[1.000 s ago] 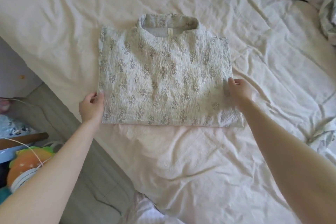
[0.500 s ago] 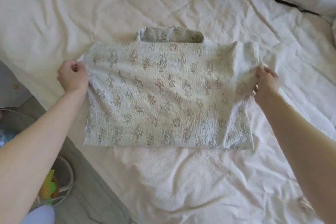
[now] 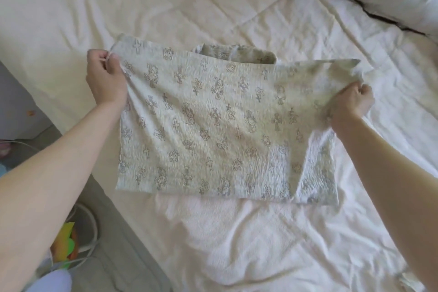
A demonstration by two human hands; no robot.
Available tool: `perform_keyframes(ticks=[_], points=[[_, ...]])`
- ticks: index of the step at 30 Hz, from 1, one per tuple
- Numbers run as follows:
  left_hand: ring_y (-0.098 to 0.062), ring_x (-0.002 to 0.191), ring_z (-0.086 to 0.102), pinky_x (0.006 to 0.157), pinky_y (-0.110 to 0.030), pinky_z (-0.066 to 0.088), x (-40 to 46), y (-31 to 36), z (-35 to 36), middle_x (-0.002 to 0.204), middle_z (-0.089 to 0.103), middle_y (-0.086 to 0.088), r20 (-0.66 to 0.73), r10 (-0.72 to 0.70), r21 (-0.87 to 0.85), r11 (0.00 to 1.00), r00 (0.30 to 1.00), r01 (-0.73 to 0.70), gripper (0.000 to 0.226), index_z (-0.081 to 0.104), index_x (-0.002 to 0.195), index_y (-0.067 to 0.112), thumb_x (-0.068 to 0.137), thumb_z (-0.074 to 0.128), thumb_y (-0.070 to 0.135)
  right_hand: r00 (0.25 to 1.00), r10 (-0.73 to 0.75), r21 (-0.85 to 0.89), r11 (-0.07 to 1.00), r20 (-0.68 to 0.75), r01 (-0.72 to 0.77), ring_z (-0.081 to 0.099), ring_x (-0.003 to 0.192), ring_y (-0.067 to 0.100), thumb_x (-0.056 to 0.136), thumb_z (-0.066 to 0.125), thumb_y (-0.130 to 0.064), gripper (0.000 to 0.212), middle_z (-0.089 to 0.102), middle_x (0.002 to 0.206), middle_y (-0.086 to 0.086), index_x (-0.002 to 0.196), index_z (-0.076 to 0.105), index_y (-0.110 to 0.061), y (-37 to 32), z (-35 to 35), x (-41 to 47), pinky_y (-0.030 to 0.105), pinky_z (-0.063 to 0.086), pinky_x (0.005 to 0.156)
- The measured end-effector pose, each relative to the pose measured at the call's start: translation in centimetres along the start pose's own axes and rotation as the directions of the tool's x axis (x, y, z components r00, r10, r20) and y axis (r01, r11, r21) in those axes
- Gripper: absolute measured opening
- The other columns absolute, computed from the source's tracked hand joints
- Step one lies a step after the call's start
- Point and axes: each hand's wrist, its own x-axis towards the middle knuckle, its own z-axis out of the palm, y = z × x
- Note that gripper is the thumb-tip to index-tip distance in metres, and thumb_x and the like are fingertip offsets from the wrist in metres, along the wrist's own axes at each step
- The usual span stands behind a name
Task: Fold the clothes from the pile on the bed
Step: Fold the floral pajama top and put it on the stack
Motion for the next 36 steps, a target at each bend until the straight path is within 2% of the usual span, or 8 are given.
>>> perform_keyframes(ticks=[6, 9, 18, 20, 22, 25, 31, 36], points=[[-0.017, 0.081, 0.045, 0.064, -0.020, 0.028, 0.3, -0.3, 1.3, 0.071, 0.040, 0.015, 0.129, -0.045, 0.100, 0.994, 0.991, 0.032, 0.009, 0.038, 0.098, 0.019, 0.097, 0.044, 0.025, 0.997, -0.002, -0.088, 0.996, 0.080, 0.009, 0.047, 0.079, 0.015, 0.099, 0.038, -0.025, 0.027, 0.045, 0.069, -0.005, 0.074, 0.047, -0.021, -0.2, 0.5, 0.7, 0.018, 0.034, 0.049], [-0.018, 0.084, 0.048, 0.074, -0.025, 0.037, -0.2, -1.7, 0.9, 0.075, 0.046, 0.010, 0.229, -0.112, 0.127, 0.988, 0.967, 0.084, 0.021, 0.043, 0.108, 0.020, 0.094, 0.051, 0.033, 0.974, 0.054, -0.274, 0.962, 0.219, 0.008, 0.052, 0.112, 0.022, 0.097, 0.043, -0.036, 0.039, 0.059, 0.117, 0.004, 0.130, 0.050, -0.016, 0.8, 0.2, -0.4, 0.022, 0.047, 0.083], [-0.027, 0.103, 0.055, 0.083, -0.030, 0.042, -12.9, -6.7, -6.1, 0.122, 0.052, -0.016, 0.169, -0.322, 0.115, 0.945, 0.932, 0.305, 0.053, 0.043, 0.128, 0.003, 0.090, 0.060, 0.035, 0.690, -0.462, -0.440, 0.540, 0.557, 0.717, 0.010, 0.146, 0.025, 0.099, 0.030, -0.035, 0.054, 0.015, 0.158, 0.009, 0.149, 0.024, -0.016, 6.7, -3.0, -14.6, 0.051, 0.007, 0.118], [-0.022, 0.100, 0.054, 0.086, -0.032, 0.044, -16.1, -7.9, -7.1, 0.121, 0.053, -0.014, 0.175, -0.582, -0.004, 0.806, 0.794, 0.591, 0.055, 0.044, 0.128, 0.005, 0.088, 0.062, 0.038, 0.558, -0.507, -0.343, 0.458, 0.657, 0.820, 0.017, 0.144, 0.029, 0.097, 0.032, -0.032, 0.053, 0.021, 0.155, 0.011, 0.147, 0.027, -0.015, 8.7, -3.8, -19.2, 0.056, 0.012, 0.116], [-0.019, 0.099, 0.055, 0.094, -0.040, 0.045, -18.1, -8.7, -7.7, 0.113, 0.057, -0.007, 0.368, -0.802, -0.172, 0.439, 0.471, 0.882, 0.054, 0.051, 0.122, 0.011, 0.085, 0.060, 0.049, 0.427, -0.523, -0.258, 0.367, 0.738, 0.894, 0.021, 0.142, 0.032, 0.096, 0.036, -0.031, 0.052, 0.024, 0.153, 0.010, 0.146, 0.030, -0.016, 11.0, -4.3, -23.0, 0.060, 0.014, 0.113], [-0.015, 0.096, 0.054, 0.089, -0.036, 0.043, -19.2, -8.7, -8.2, 0.103, 0.057, -0.002, 0.634, -0.745, -0.312, 0.000, 0.209, 0.950, 0.042, 0.056, 0.104, 0.014, 0.080, 0.063, 0.048, 0.361, -0.421, -0.255, 0.288, 0.832, 0.923, 0.022, 0.142, 0.035, 0.094, 0.050, -0.030, 0.051, 0.029, 0.153, 0.010, 0.143, 0.040, -0.021, 13.1, -4.0, -25.1, 0.063, 0.011, 0.111], [-0.016, 0.095, 0.057, 0.090, -0.035, 0.045, -18.7, -5.5, -8.0, 0.118, 0.057, -0.006, 0.491, -0.783, -0.475, 0.126, 0.381, 0.871, 0.019, 0.054, 0.111, 0.014, 0.093, 0.057, 0.018, 0.347, -0.111, -0.311, 0.255, 0.931, 0.916, -0.010, 0.146, 0.026, 0.101, 0.025, -0.043, 0.053, -0.008, 0.160, 0.001, 0.151, 0.009, -0.033, 12.8, -2.9, -23.7, 0.053, -0.014, 0.112], [-0.017, 0.097, 0.062, 0.085, -0.033, 0.050, -20.8, 2.3, -7.3, 0.106, 0.063, -0.003, 0.197, -0.606, -0.536, 0.592, 0.771, 0.602, 0.010, 0.055, 0.102, 0.019, 0.095, 0.052, 0.013, 0.401, -0.077, -0.145, 0.856, 0.913, 0.495, 0.022, 0.142, 0.009, 0.102, 0.038, -0.033, 0.048, 0.028, 0.155, -0.003, 0.148, 0.029, -0.024, 9.4, -5.7, -22.3, 0.036, 0.016, 0.117]])
